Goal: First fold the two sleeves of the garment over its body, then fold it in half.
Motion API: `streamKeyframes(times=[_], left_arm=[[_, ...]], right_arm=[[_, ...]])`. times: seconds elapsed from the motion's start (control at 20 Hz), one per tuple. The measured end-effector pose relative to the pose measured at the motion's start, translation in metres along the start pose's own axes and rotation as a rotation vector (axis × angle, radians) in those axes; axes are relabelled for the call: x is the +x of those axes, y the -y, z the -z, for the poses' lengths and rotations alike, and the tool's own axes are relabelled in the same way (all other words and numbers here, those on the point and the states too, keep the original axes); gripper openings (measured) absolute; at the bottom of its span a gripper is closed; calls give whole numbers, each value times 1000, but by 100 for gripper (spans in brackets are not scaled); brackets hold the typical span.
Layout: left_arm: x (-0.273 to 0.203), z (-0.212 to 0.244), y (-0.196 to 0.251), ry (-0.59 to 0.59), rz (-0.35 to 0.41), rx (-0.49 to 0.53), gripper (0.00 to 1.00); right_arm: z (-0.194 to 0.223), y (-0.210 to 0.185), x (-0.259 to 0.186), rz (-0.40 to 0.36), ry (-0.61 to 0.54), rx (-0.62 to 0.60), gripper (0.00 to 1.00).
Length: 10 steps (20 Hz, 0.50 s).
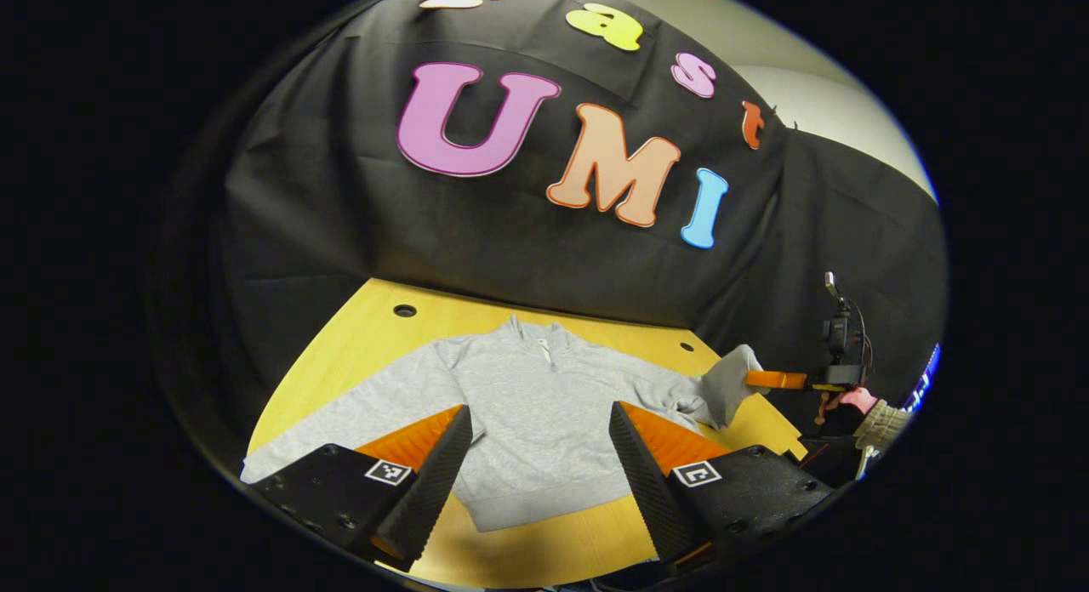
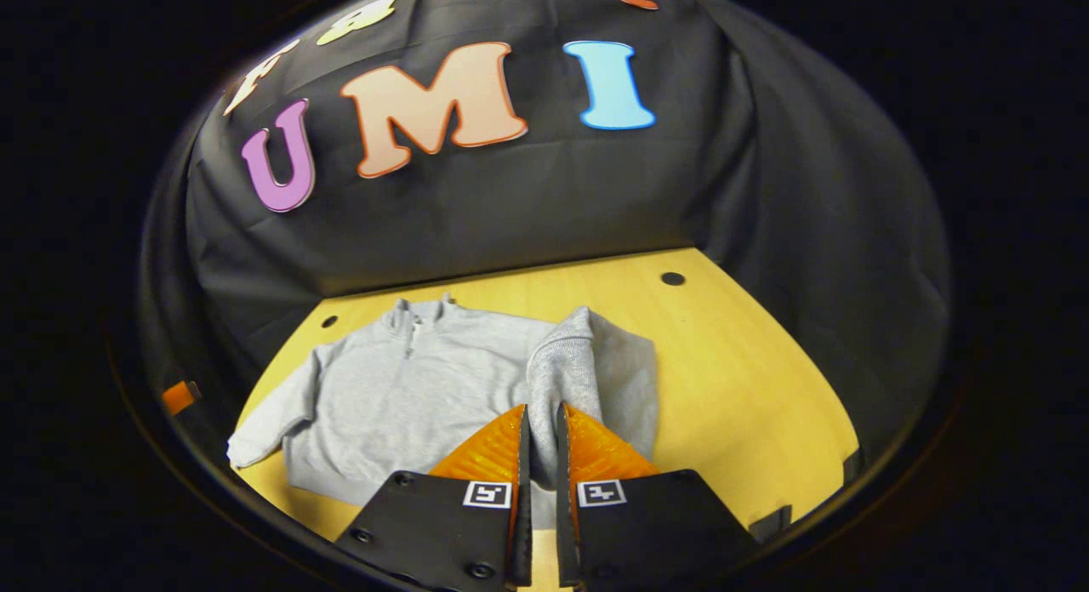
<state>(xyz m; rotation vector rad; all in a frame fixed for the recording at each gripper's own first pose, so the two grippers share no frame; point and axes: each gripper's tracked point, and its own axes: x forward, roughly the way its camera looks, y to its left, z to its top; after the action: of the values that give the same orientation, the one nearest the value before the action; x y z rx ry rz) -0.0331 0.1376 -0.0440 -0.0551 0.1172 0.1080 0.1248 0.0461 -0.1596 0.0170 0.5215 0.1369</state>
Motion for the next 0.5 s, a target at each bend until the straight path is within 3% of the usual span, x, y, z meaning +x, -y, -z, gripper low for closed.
streamKeyframes(times=[0.25,0.5], left_arm=[[-13,7,-37,2,-80,-47,95],[-28,15,-73,4,-145,-84,95]], right_arm=[[-28,-110,38,-181,26,5,14],[-28,-218,75,-332,1,-6,14]])
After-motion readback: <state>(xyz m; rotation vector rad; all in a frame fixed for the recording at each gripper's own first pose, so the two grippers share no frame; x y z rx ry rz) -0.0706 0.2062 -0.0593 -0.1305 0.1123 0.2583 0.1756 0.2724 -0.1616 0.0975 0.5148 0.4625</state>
